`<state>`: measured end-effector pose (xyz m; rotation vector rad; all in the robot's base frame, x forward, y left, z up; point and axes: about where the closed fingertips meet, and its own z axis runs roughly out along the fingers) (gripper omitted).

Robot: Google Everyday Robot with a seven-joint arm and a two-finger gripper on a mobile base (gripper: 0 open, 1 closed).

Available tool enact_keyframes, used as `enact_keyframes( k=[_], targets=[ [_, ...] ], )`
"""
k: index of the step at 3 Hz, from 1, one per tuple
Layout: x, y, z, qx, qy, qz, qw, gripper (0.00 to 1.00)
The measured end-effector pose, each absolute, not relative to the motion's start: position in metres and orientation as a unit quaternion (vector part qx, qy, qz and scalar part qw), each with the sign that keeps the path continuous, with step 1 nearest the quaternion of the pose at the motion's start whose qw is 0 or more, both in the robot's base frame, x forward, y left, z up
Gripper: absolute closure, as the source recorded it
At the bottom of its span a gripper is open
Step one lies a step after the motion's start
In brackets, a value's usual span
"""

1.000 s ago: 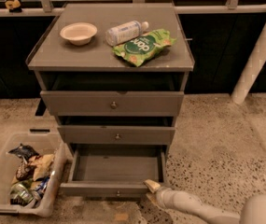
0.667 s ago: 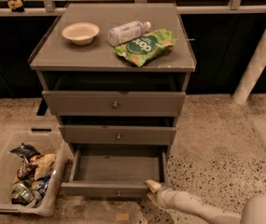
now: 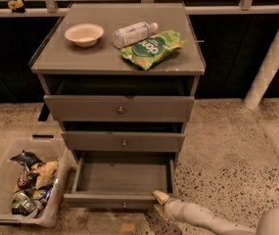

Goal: Open bottom drawer

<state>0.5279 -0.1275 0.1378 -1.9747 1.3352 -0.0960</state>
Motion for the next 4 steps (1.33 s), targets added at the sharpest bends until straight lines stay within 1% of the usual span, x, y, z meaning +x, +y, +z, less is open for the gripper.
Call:
enact_keyframes(
  k=[4],
  targets=[
    [0.507, -0.128, 0.138, -0.765, 0.519, -0.029, 0.379, 1.0]
  ],
)
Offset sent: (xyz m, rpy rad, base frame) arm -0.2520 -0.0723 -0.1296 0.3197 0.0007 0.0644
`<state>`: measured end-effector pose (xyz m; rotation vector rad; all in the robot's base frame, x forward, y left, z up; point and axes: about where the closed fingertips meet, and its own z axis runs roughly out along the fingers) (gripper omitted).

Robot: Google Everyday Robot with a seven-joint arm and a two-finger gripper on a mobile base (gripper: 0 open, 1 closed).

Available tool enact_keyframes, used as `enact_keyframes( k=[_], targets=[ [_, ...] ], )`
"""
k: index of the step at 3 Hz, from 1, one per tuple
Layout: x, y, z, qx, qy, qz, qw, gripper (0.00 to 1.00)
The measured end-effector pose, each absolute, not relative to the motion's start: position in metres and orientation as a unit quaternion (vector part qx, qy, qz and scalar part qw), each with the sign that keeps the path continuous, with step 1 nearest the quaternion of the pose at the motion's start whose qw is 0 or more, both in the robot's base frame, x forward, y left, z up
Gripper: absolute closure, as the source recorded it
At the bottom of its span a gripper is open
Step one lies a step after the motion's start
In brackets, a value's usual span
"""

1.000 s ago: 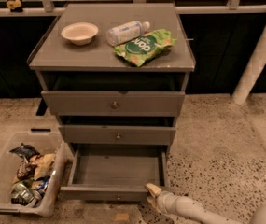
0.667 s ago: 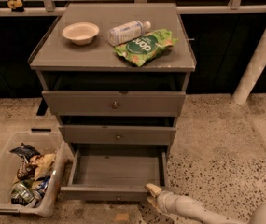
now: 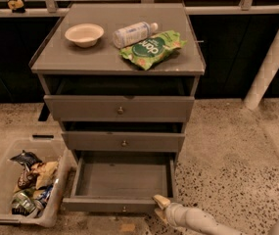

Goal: Open bottom drawer

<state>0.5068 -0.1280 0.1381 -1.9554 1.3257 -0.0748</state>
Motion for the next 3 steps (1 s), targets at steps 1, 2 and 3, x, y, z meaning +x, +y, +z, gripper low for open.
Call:
enact_keyframes(
  k=[1, 2, 3],
  targets=[
    [0.497, -0.129, 0.134, -0.763, 0.518, -0.027, 0.384, 1.0],
    [0.497, -0.129, 0.139, -0.763, 0.518, -0.027, 0.384, 1.0],
    [0.486, -0.13, 0.134, -0.763, 0.516, -0.03, 0.387, 1.0]
  ],
)
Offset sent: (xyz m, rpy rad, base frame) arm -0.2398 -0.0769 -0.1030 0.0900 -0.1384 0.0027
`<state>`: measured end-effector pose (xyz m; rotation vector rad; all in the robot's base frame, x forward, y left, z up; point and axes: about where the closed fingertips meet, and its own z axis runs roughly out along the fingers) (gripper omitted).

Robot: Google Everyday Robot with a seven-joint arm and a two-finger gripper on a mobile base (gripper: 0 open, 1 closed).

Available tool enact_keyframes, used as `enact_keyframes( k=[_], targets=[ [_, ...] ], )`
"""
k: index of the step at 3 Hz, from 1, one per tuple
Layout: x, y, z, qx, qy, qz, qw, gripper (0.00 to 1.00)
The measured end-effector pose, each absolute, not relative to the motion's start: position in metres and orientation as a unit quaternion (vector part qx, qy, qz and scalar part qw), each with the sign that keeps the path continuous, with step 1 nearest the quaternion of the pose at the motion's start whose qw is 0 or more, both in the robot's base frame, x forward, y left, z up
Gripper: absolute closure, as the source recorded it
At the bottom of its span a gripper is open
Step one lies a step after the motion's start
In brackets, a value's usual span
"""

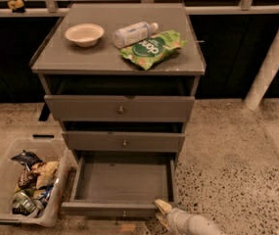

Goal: Open bottom drawer

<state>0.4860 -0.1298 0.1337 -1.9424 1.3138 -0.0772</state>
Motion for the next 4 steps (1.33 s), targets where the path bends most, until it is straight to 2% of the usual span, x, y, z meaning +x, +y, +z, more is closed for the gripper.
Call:
enact_keyframes(
  k=[4],
  targets=[
    [0.466, -0.133, 0.132, -0.763, 0.512, -0.046, 0.392, 1.0]
  ],
)
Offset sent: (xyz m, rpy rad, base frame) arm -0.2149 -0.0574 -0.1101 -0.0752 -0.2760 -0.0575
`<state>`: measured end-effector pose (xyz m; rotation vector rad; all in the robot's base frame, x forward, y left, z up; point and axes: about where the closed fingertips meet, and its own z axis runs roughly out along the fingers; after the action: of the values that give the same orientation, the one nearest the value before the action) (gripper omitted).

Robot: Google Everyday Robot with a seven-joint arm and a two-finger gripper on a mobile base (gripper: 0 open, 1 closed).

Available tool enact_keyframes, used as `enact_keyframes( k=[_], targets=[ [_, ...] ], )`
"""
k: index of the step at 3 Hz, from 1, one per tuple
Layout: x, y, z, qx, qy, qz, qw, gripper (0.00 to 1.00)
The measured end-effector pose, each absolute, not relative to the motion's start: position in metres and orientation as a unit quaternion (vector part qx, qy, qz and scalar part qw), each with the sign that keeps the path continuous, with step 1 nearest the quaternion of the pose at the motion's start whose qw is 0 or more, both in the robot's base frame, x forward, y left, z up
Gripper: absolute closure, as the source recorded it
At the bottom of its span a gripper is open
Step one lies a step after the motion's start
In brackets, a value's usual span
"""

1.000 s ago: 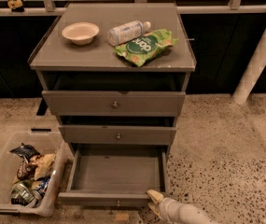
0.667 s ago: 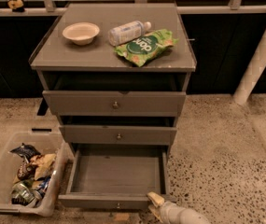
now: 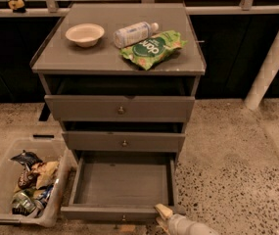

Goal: Open bottom drawer

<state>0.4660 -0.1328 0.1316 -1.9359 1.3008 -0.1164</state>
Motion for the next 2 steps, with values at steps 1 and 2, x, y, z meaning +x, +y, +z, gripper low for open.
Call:
enact_keyframes(
  k=[1, 2],
  targets=[
    [0.466, -0.133, 0.136, -0.763, 0.512, -0.046, 0.392, 1.0],
    [0.455, -0.122, 0.134, -0.761, 0.503, -0.056, 0.406, 1.0]
  ],
)
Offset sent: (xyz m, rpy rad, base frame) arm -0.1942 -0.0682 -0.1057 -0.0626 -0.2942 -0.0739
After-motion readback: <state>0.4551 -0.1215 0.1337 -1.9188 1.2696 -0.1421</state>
